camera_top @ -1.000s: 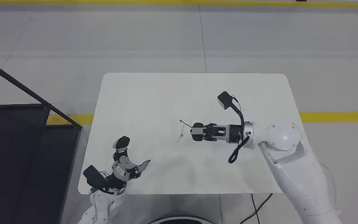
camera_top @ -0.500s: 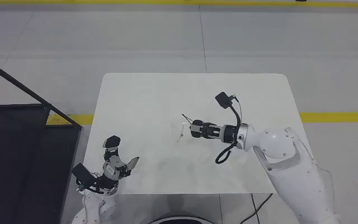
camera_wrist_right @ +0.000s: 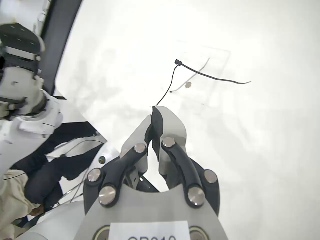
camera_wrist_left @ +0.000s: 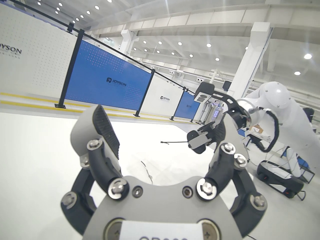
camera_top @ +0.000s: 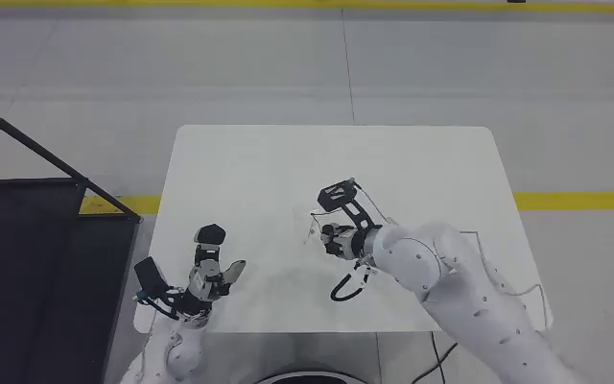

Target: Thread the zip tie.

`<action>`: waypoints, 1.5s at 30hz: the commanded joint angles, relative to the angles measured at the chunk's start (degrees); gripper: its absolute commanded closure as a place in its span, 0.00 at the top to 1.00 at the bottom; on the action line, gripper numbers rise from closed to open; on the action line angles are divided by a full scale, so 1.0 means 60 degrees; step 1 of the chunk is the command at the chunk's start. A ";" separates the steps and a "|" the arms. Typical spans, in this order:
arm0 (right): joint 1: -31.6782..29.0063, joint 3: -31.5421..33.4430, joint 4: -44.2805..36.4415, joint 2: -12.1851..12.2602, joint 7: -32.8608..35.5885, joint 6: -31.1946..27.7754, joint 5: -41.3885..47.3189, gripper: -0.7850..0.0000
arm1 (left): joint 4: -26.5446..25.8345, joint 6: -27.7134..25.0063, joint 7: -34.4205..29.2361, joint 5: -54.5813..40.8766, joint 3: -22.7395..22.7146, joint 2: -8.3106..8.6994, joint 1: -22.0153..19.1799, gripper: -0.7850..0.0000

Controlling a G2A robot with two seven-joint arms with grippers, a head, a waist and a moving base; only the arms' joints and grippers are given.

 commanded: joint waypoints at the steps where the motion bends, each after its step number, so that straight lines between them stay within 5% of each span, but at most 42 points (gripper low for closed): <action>1: 0.0408 -0.0478 0.0235 -0.0125 0.0369 0.0235 -0.0372 0.00 | -0.0003 -0.0002 -0.0008 -0.0007 -0.0006 0.0001 -0.0002 1.00; 17: 0.2218 -0.2519 0.2312 -0.1233 0.1243 0.0977 -0.0742 0.00 | -0.0003 -0.0002 -0.0008 -0.0007 -0.0006 0.0001 -0.0002 1.00; 20: 0.2316 -0.2586 0.2491 -0.1349 0.1284 0.0959 -0.0699 0.20 | -0.0003 -0.0002 -0.0008 -0.0007 -0.0006 0.0001 -0.0002 1.00; 37: 0.2284 -0.2453 0.2483 -0.1650 0.1375 0.0893 -0.0977 0.25 | -0.0003 -0.0002 -0.0008 -0.0007 -0.0006 0.0001 -0.0002 1.00; 42: 0.1647 -0.1431 0.1368 -0.1409 0.0869 0.1185 -0.1024 0.56 | -0.0003 -0.0002 -0.0008 -0.0007 -0.0006 0.0001 -0.0002 1.00; 45: 0.0756 -0.0373 0.0235 -0.1110 0.0310 0.1279 -0.1232 0.96 | -0.0003 -0.0002 -0.0008 -0.0007 -0.0006 0.0001 -0.0002 1.00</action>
